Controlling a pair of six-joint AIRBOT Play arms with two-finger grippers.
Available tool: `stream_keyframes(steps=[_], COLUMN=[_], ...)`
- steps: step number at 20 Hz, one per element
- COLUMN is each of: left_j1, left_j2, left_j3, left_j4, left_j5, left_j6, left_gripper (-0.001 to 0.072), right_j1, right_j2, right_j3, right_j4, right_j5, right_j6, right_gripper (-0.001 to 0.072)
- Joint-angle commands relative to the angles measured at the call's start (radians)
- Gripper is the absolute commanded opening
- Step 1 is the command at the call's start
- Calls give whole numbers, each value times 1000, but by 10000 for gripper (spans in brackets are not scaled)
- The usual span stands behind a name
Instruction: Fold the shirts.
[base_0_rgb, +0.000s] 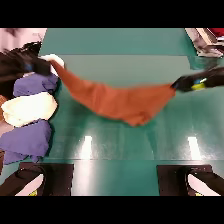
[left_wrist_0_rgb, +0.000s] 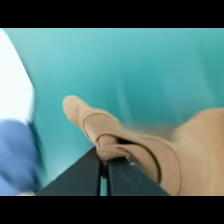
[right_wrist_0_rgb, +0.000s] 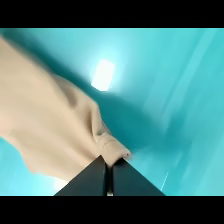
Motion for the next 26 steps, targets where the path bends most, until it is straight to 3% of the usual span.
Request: stream_keyframes(steps=[1, 8, 11, 13, 16, 20, 23, 26], left_j1=[0, 0, 0, 0, 0, 0, 0, 0], left_j2=[92, 111, 111, 111, 103, 42, -17, -51], left_j3=[293, 715, 809, 798, 608, 198, -150, -412], left_j4=[23, -135, -197, -198, -193, -193, -193, -167], left_j5=[-9, -13, -18, -95, -225, -367, -347, -211], left_j6=[-8, -7, -7, -8, -18, -26, -22, 19], left_gripper=[29, 29, 28, 28, 29, 29, 29, 29], right_j1=[-90, -241, -313, -340, -291, -92, 68, 157], right_j2=[136, 272, 259, 222, 138, 28, -34, -95], right_j3=[195, 465, 564, 611, 579, 298, -26, -278], right_j4=[-12, -12, -10, 0, 36, 40, -37, -74], right_j5=[-59, -69, 4, 97, 245, 358, 205, 26], right_j6=[5, 4, 5, 5, 32, 53, 53, 53], right_gripper=[15, 15, 16, 15, 15, 15, 15, 16])
